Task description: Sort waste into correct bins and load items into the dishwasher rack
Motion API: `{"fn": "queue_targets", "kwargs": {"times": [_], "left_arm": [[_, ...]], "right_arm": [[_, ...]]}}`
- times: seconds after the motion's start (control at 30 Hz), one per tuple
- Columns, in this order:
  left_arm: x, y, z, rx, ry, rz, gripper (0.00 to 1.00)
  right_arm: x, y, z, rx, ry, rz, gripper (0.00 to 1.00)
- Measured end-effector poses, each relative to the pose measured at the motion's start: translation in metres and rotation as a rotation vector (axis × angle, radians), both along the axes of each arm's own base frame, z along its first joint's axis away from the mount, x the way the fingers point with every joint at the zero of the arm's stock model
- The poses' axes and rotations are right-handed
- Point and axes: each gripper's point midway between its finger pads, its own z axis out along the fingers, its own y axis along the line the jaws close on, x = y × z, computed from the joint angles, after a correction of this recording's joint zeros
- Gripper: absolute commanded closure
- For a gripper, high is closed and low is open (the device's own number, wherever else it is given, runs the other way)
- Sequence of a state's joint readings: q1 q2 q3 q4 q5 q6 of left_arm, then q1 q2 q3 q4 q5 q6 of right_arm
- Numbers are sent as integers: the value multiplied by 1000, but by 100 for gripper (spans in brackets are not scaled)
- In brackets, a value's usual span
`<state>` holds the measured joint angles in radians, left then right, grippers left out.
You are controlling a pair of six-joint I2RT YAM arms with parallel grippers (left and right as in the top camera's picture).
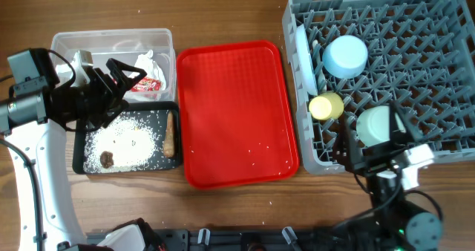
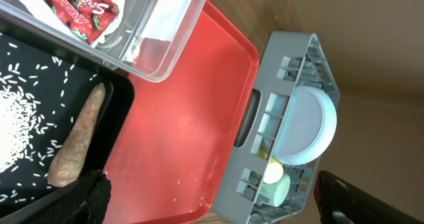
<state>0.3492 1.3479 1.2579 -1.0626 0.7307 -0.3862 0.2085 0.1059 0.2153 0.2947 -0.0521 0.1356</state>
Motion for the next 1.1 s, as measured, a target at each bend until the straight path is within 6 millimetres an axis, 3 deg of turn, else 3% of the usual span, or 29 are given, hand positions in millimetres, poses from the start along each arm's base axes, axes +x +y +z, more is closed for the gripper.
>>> {"fn": "queue_targets", "kwargs": {"times": [0.3, 0.43, 0.6, 0.77, 1.1], "left_arm": [[0, 0, 0, 0, 0, 0, 0], [0, 0, 0, 0, 0, 0, 0], [0, 0, 0, 0, 0, 0, 0], [0, 0, 0, 0, 0, 0, 0], [0, 0, 0, 0, 0, 0, 0]], "right_arm": [[18, 4, -81, -36, 124, -3, 0], [21, 8, -101, -133, 177, -3, 1], [28, -2, -149, -275, 344, -53, 0], [31, -18, -150, -281, 351, -120, 0], [31, -21, -150, -286, 351, -130, 0]]}}
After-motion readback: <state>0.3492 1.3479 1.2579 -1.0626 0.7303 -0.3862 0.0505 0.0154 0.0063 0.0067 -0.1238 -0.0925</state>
